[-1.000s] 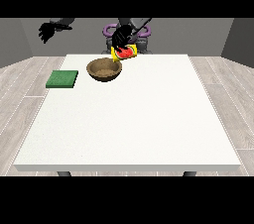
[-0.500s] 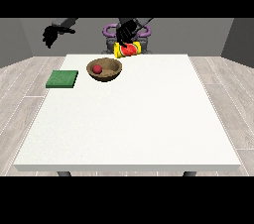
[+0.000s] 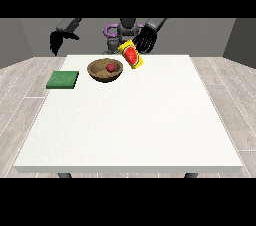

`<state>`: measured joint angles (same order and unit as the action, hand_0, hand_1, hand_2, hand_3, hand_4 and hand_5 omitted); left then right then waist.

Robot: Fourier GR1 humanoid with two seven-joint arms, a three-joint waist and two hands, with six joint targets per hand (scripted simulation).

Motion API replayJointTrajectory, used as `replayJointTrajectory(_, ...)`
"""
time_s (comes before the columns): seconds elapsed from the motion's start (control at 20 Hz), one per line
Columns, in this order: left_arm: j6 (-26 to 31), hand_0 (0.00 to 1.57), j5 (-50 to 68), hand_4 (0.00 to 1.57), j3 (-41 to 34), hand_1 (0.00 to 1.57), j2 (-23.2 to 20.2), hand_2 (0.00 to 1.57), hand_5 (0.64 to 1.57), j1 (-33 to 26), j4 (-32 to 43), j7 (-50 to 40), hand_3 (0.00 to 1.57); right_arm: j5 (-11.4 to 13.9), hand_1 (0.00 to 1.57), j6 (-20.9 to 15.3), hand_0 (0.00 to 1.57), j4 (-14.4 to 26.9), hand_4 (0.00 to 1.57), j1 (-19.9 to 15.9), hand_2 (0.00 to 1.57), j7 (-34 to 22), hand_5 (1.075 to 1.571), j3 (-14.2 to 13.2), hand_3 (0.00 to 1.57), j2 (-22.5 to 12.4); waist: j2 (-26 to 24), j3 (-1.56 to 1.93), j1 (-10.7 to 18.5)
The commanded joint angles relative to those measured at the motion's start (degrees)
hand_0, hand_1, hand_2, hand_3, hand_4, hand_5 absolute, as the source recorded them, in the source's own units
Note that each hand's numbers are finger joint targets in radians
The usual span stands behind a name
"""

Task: Pick the cup and pour the ball into the bowl, then pick the bowl and place it on the pad

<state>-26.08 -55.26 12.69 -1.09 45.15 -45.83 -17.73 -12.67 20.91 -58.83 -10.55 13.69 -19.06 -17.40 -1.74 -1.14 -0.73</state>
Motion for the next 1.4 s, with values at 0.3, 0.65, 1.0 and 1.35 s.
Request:
replayJointTrajectory(0.3, 4.72, 0.0, 42.46, 0.0, -8.58, 0.0, 1.08, 0.0, 1.564, -16.58, -16.2, 23.65, 0.0, 4.87, 0.0, -10.17, 0.0, -4.01, 0.2, -1.99, 0.0, -0.34, 1.571, 5.06, 0.0, 9.28, 4.53, 0.61, 1.44)
replayJointTrajectory(0.65, 15.42, 0.0, 48.55, 0.0, -11.03, 0.0, -0.94, 0.0, 1.563, -23.7, -17.13, 37.29, 0.0, 6.88, 0.0, -17.21, 0.0, -0.98, 0.32, -3.05, 0.0, 5.32, 1.569, 5.87, 0.0, 15.08, 8.1, 1.13, 5.52)
replayJointTrajectory(1.0, 20.62, 0.0, 49.99, 0.0, -13.74, 0.0, -5.76, 0.0, 1.565, -22.01, -21.44, 32.68, 0.0, 5.82, 0.0, -18.31, 0.0, 9.79, 0.25, -7.83, 0.0, 9.1, 1.567, 4.19, 0.0, 13.27, 7.7, 1.17, 5.59)
replayJointTrajectory(1.35, 21.75, 0.0, 50.15, 0.0, -13.93, 0.0, -5.85, 0.0, 1.566, -24.21, -25.08, 31.4, 0.0, 5.98, 0.0, -16.48, 0.0, 20.24, 0.12, -7.39, 0.0, 19.13, 1.563, 3.66, 0.0, 11.98, 8.59, 1.17, 5.8)
